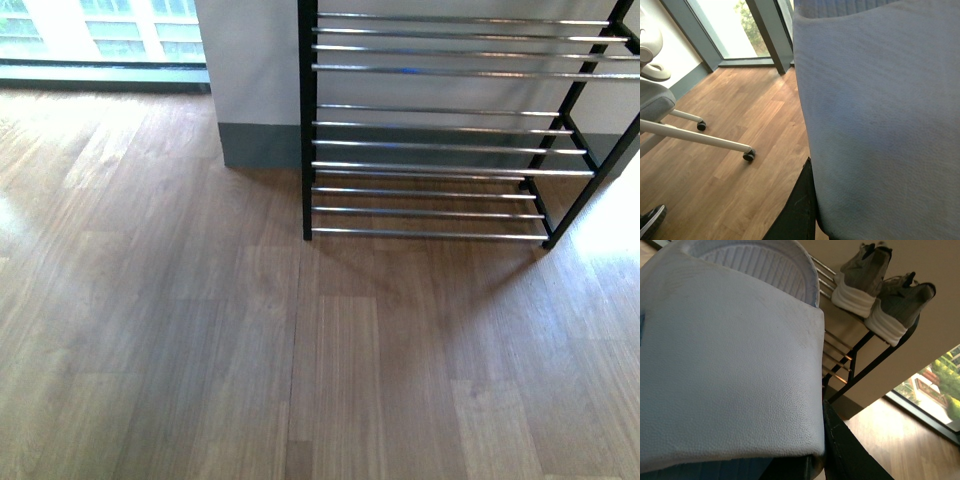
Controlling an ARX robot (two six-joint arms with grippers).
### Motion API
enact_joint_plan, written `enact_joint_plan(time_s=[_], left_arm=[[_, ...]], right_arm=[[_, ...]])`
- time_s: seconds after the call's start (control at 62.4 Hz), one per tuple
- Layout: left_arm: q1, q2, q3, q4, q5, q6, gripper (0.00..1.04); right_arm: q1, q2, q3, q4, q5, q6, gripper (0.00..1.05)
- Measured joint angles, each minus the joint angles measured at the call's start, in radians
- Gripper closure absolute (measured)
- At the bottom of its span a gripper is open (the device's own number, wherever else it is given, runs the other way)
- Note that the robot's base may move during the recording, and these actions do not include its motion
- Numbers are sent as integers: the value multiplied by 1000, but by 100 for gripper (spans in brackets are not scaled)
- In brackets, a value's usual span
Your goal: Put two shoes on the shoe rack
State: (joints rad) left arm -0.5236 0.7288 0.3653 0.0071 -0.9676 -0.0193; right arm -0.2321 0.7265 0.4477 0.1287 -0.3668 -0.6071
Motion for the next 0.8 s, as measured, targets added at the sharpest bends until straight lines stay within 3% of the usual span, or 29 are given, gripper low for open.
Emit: enact_joint_plan(time_s=[0.801], left_arm=[[1,1,0,0,-1,0,103]], right_arm=[[1,-1,2,0,-2,0,103]])
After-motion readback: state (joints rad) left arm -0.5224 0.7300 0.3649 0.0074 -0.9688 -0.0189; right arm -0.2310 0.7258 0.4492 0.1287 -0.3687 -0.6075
